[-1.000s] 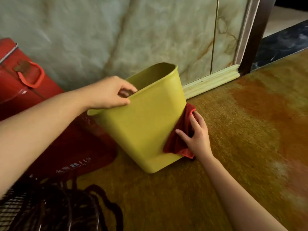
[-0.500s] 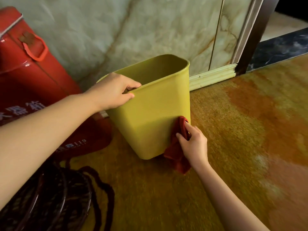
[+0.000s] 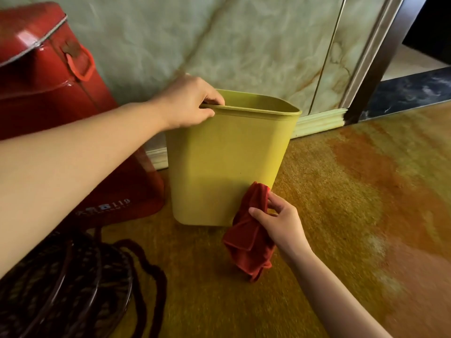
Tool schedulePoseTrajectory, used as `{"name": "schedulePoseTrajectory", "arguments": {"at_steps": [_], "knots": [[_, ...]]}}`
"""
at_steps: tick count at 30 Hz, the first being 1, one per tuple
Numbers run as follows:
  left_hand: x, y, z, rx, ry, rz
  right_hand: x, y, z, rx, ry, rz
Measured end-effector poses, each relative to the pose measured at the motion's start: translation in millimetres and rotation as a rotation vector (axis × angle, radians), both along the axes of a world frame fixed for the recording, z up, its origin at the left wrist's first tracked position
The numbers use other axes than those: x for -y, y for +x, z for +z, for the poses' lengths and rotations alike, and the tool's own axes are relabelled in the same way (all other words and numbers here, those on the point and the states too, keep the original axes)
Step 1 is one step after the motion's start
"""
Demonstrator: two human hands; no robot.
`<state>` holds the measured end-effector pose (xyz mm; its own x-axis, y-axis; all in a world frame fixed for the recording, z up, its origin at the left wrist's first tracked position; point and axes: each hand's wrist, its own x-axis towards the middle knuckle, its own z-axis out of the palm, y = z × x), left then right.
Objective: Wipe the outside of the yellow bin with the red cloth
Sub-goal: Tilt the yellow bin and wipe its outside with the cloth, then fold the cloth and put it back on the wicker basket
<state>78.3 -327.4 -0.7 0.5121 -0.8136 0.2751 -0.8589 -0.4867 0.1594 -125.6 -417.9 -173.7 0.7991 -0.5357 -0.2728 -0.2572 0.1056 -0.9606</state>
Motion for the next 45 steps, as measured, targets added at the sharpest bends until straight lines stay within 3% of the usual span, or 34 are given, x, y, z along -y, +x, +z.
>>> {"name": "schedulePoseTrajectory", "arguments": {"at_steps": [8, 13, 21, 24, 26, 27, 31, 33, 40, 45], "knots": [[-52.1, -21.4, -57.5, 0.023, -0.149, 0.049, -0.7, -3.2, 9.1, 0.033, 0.031, 0.02], [-79.9, -35.5, -72.8, -0.013, -0.144, 0.033, -16.5, -3.6, 10.7, 0.044, 0.084, 0.065], [-85.6, -52.6, -75.1, -0.237, -0.192, 0.134, -36.6, -15.7, 11.4, 0.048, 0.086, 0.062], [-95.5, -82.7, -72.7, -0.311, -0.485, 0.128, -43.6, -20.2, 10.8, 0.04, 0.125, 0.065], [-107.9, -109.1, -81.9, -0.457, -0.682, 0.148, -47.1, -21.7, 11.5, 0.053, 0.142, 0.08], [-115.8, -120.5, -89.7, -0.584, -0.677, 0.183, -49.5, -21.7, 12.4, 0.066, 0.155, 0.094], [-135.3, -146.2, -121.7, -1.179, -0.257, 0.288, -57.6, -18.0, 20.9, 0.116, 0.221, 0.179], [-135.5, -151.7, -129.6, -1.384, -0.261, 0.285, -63.9, -15.0, 25.7, 0.144, 0.281, 0.232], [-140.5, -144.9, -128.7, -1.438, -0.425, 0.377, -73.5, -11.3, 35.2, 0.197, 0.548, 0.416], [-141.3, -147.0, -129.7, -1.296, -0.431, 0.464, -77.4, -10.6, 38.1, 0.193, 0.566, 0.525]]}}
